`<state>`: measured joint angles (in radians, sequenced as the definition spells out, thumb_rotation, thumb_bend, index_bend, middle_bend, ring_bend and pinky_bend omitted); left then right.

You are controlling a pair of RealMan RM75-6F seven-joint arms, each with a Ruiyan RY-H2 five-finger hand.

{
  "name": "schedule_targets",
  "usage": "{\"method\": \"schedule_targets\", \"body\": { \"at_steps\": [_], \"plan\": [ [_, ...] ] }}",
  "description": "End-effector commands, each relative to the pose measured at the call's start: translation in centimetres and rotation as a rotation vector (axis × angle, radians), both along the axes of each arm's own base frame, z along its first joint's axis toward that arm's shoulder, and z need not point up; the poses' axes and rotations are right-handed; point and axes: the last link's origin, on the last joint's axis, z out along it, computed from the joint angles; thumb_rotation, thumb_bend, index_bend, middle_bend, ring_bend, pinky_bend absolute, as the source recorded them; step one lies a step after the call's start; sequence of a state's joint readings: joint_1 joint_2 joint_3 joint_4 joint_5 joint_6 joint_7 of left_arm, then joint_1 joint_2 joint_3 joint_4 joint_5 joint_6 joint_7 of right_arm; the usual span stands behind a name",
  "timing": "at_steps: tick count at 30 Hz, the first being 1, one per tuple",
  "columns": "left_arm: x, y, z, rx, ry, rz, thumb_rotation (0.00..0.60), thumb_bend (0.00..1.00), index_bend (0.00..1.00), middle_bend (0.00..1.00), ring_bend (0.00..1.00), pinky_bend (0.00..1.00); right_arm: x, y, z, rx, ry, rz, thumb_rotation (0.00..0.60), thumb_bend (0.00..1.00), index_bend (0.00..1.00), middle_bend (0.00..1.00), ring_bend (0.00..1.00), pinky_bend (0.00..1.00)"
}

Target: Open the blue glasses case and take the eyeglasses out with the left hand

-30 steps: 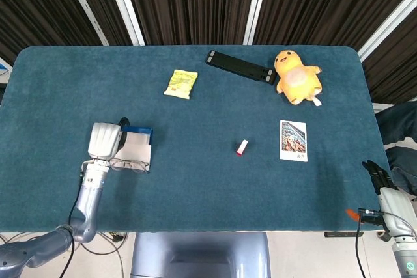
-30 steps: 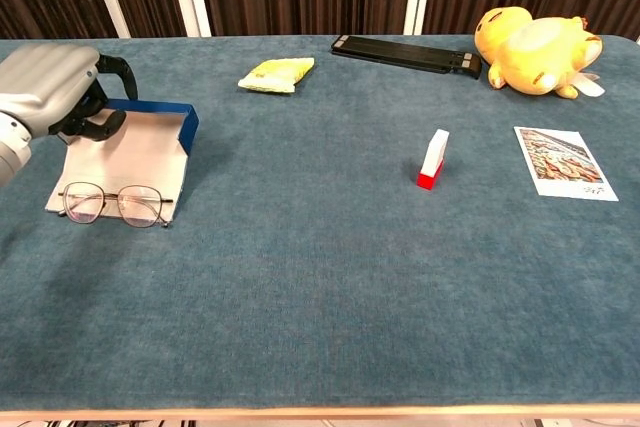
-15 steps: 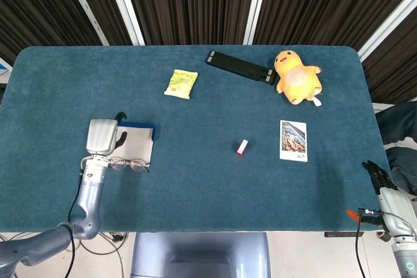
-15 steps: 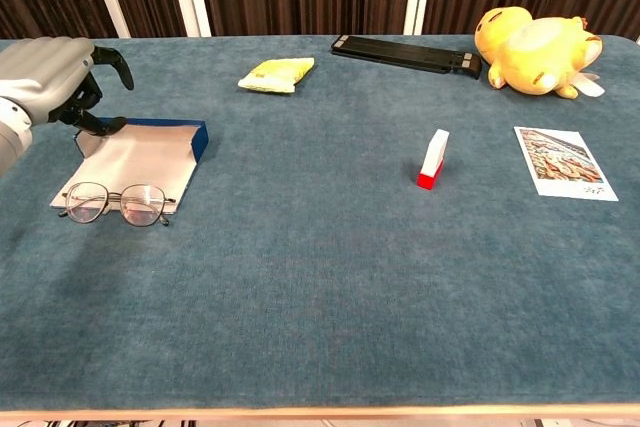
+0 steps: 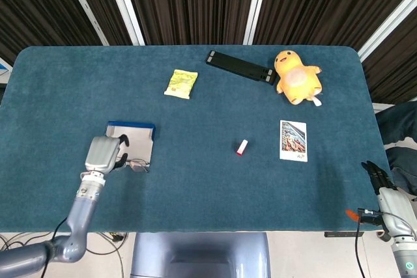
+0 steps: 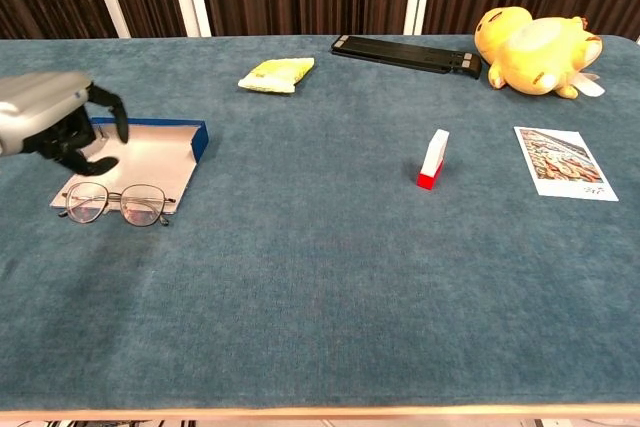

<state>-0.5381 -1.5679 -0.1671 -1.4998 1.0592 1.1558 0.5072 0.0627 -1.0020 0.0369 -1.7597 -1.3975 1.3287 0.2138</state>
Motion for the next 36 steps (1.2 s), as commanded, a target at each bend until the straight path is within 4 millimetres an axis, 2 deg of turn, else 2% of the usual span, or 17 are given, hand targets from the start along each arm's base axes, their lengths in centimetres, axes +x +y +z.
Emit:
{"method": "schedule_targets", "body": {
  "at_steps": [1, 13, 36],
  "plan": [
    [-0.6, -1.1, -0.2, -0.041, 0.014, 0.036, 0.6, 0.35, 0.49, 1.0, 0.94, 1.0, 0.0, 0.0, 0.0, -0.001, -0.001, -0.001, 0.6, 0.13, 0.0, 0.0, 0.0, 0.2],
    [-0.9, -1.4, -0.9, -0.044, 0.011, 0.069, 0.6, 0.35, 0.49, 1.0, 0.95, 1.0, 0.0, 0.0, 0.1, 0.0, -0.006, -0.002, 0.6, 0.13, 0.0, 0.0, 0.0, 0.2],
    [-0.3, -1.3, -2.6, -0.069, -0.011, 0.076, 0.6, 0.38, 0.53, 1.0, 0.95, 1.0, 0.0, 0.0, 0.1, 0.001, -0.008, -0.001, 0.6, 0.13, 0.0, 0.0, 0.0, 0.2]
  ]
}}
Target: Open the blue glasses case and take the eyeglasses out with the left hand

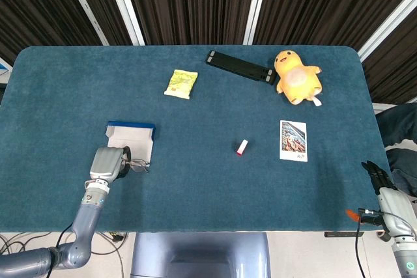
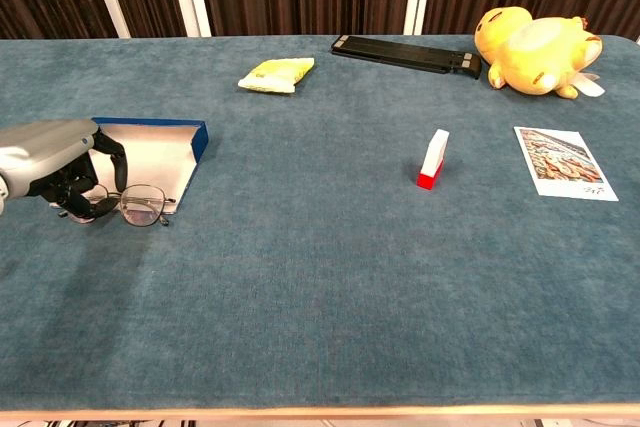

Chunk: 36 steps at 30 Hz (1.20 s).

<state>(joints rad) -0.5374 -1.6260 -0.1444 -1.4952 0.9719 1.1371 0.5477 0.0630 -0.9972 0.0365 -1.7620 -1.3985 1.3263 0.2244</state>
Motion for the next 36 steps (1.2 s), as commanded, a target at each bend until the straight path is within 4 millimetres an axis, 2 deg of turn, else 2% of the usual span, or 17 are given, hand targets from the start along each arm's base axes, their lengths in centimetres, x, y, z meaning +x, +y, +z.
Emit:
{"method": "schedule_targets", "body": {
  "at_steps": [1, 7, 17, 21, 26, 36],
  "plan": [
    [0.0, 0.0, -0.1, 0.0, -0.002, 0.001, 0.6, 0.39, 0.54, 1.0, 0.95, 1.0, 0.0, 0.0, 0.0, 0.0, 0.0, 0.0, 0.6, 0.13, 0.0, 0.0, 0.0, 0.2],
    [0.0, 0.1, -0.2, 0.003, -0.001, 0.005, 0.6, 0.47, 0.59, 1.0, 0.95, 1.0, 0.0, 0.0, 0.0, -0.001, 0.0, 0.0, 0.6, 0.13, 0.0, 0.0, 0.0, 0.2],
    [0.9, 0.1, -0.1, 0.005, -0.031, -0.007, 0.6, 0.48, 0.61, 1.0, 0.95, 1.0, 0.0, 0.0, 0.0, -0.002, -0.001, 0.001, 0.6, 0.13, 0.0, 0.0, 0.0, 0.2],
    [2.3, 0.4, -0.3, 0.006, -0.061, -0.03, 0.6, 0.48, 0.61, 1.0, 0.95, 1.0, 0.0, 0.0, 0.0, -0.001, -0.001, 0.001, 0.6, 0.13, 0.0, 0.0, 0.0, 0.2],
    [4.9, 1.2, -1.2, 0.0, -0.091, -0.07, 0.6, 0.48, 0.61, 1.0, 0.95, 1.0, 0.0, 0.0, 0.0, -0.001, 0.0, 0.001, 0.6, 0.13, 0.0, 0.0, 0.0, 0.2],
    [10.1, 2.6, -4.8, -0.035, -0.15, -0.088, 0.6, 0.48, 0.57, 1.0, 0.95, 1.0, 0.0, 0.0, 0.0, 0.0, 0.0, 0.002, 0.6, 0.13, 0.0, 0.0, 0.0, 0.2]
  ]
}}
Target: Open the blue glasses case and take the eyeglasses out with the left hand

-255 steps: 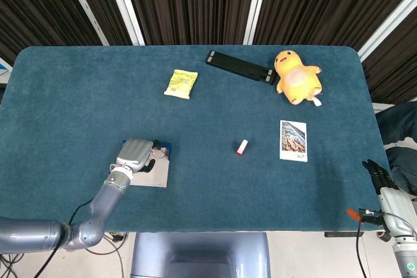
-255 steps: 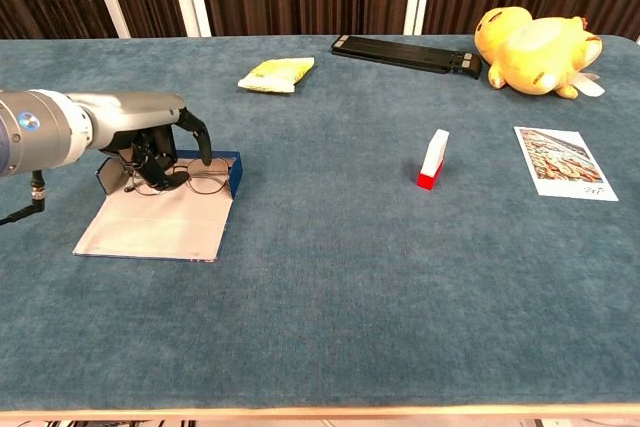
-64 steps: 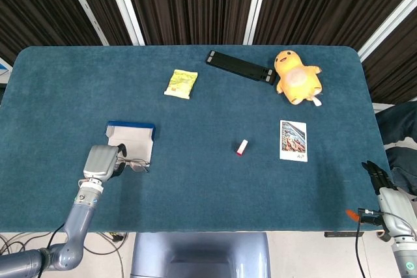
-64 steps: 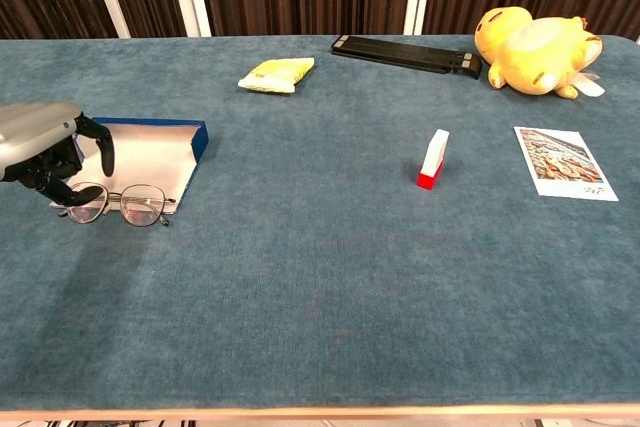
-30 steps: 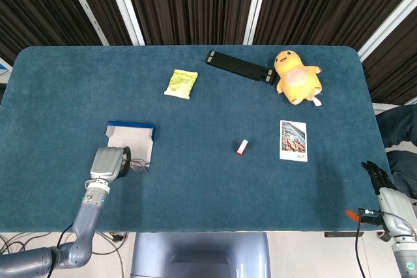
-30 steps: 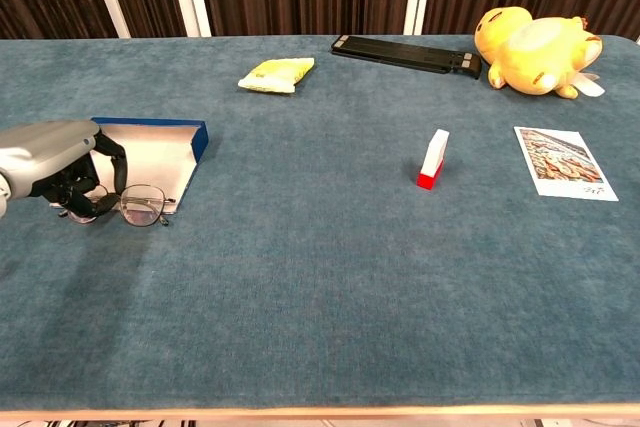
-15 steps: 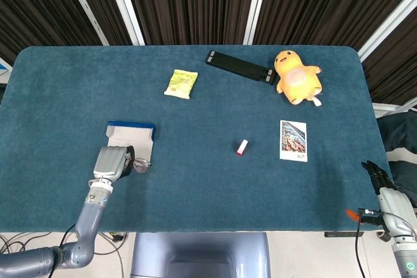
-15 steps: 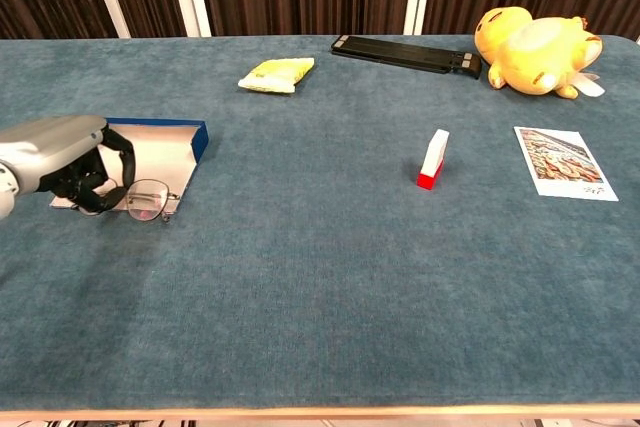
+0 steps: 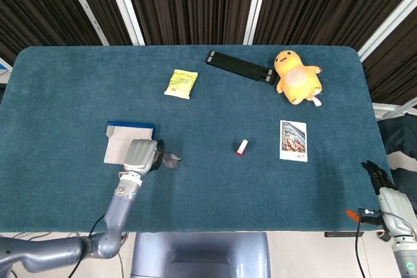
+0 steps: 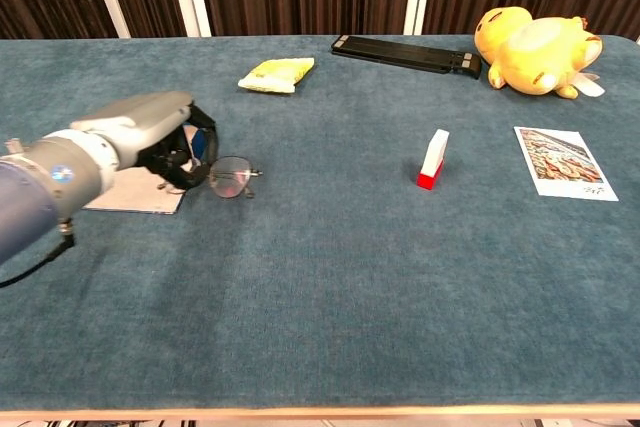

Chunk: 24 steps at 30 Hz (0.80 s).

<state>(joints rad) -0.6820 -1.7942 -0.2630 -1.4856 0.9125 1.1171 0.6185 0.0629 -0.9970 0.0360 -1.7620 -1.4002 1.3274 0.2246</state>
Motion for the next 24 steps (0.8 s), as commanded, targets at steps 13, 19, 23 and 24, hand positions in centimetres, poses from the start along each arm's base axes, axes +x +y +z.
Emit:
{"method": "schedule_targets", "body": {
  "at_steps": [13, 19, 23, 24],
  "plan": [
    [3.0, 0.4, -3.1, -0.026, -0.002, -0.014, 0.6, 0.23, 0.37, 1.0, 0.93, 1.0, 0.0, 0.0, 0.0, -0.002, 0.001, 0.0, 0.6, 0.13, 0.0, 0.0, 0.0, 0.2],
    [2.4, -0.1, -1.4, 0.012, -0.044, -0.03, 0.6, 0.21, 0.33, 0.99, 0.92, 1.0, 0.0, 0.0, 0.1, -0.004, 0.003, 0.002, 0.6, 0.13, 0.0, 0.0, 0.0, 0.2],
    [0.9, -1.1, 1.9, 0.07, -0.074, -0.066, 0.6, 0.21, 0.33, 0.91, 0.84, 0.96, 0.0, 0.1, 0.1, -0.006, 0.007, 0.004, 0.6, 0.13, 0.0, 0.0, 0.0, 0.2],
    [0.4, -1.4, 2.8, 0.087, -0.074, -0.077, 0.6, 0.21, 0.32, 0.86, 0.8, 0.92, 0.0, 0.1, 0.1, -0.007, 0.008, 0.005, 0.6, 0.13, 0.0, 0.0, 0.0, 0.2]
  ]
}}
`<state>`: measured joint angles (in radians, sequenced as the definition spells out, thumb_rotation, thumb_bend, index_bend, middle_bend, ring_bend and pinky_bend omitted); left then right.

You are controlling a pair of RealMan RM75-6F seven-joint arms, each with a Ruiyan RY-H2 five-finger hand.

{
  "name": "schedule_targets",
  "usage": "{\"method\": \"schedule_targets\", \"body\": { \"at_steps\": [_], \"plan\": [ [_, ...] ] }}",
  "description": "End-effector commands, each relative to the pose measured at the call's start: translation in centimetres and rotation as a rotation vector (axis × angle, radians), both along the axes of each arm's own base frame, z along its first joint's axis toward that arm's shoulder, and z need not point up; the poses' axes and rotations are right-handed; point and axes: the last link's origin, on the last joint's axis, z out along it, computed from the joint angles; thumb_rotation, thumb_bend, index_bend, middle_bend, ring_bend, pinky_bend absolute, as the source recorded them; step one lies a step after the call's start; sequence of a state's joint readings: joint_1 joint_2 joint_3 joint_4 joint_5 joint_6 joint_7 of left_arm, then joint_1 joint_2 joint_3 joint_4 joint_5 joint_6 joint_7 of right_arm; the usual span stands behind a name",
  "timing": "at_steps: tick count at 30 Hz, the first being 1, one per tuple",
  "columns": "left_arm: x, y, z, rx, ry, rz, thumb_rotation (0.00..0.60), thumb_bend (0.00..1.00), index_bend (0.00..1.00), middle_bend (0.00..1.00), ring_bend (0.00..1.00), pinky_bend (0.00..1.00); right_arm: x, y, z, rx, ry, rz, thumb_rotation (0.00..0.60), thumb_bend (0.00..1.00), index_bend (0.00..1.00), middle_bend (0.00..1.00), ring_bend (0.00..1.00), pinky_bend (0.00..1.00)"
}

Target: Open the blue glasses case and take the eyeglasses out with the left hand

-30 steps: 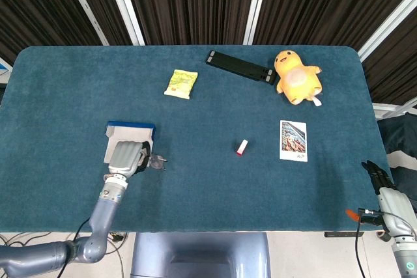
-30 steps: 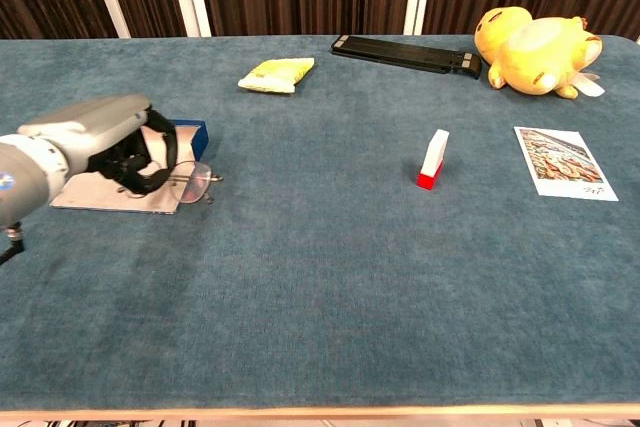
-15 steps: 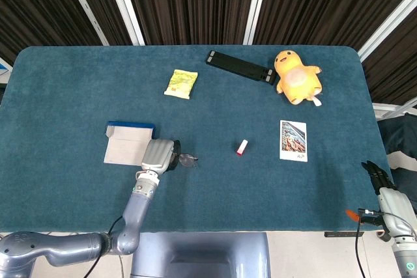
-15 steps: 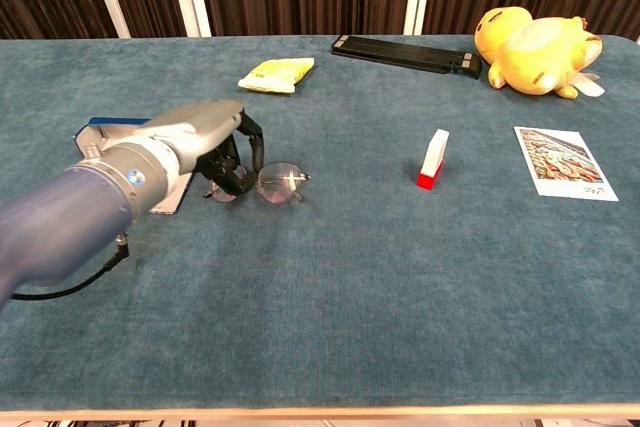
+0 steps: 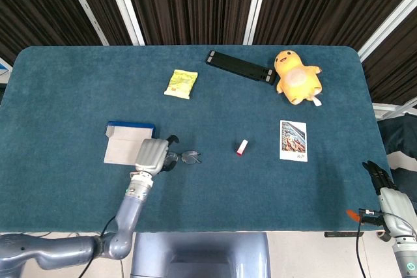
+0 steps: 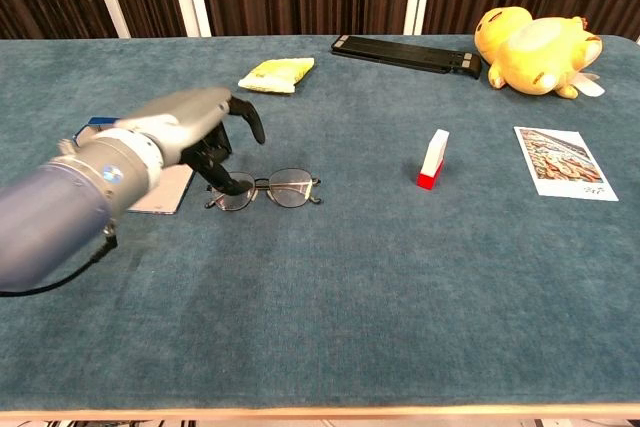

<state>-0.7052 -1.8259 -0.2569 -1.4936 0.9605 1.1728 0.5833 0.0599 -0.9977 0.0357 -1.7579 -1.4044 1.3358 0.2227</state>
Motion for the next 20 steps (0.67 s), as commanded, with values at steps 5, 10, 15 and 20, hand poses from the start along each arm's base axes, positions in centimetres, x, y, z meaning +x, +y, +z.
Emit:
{"method": "schedule_targets", "body": {
  "at_steps": [5, 10, 15, 20],
  "plan": [
    [-5.0, -3.0, 8.2, 0.145, -0.003, -0.041, 0.6, 0.21, 0.22, 0.5, 0.5, 0.68, 0.0, 0.1, 0.0, -0.002, 0.012, 0.007, 0.6, 0.13, 0.0, 0.0, 0.0, 0.2],
    [-8.9, -5.7, 12.9, 0.157, 0.017, 0.014, 0.6, 0.21, 0.1, 0.14, 0.15, 0.34, -0.1, 0.1, 0.1, -0.01, 0.036, 0.018, 0.6, 0.13, 0.0, 0.0, 0.0, 0.2],
    [-12.5, -8.7, 16.8, 0.156, 0.135, 0.044, 0.6, 0.11, 0.0, 0.0, 0.0, 0.12, -0.1, 0.1, 0.0, -0.018, 0.062, 0.029, 0.6, 0.13, 0.0, 0.0, 0.0, 0.2],
    [-15.3, -11.8, 19.0, 0.197, 0.22, 0.045, 0.6, 0.1, 0.0, 0.0, 0.0, 0.07, -0.1, 0.2, 0.0, -0.025, 0.073, 0.037, 0.6, 0.13, 0.0, 0.0, 0.0, 0.2]
  ]
}}
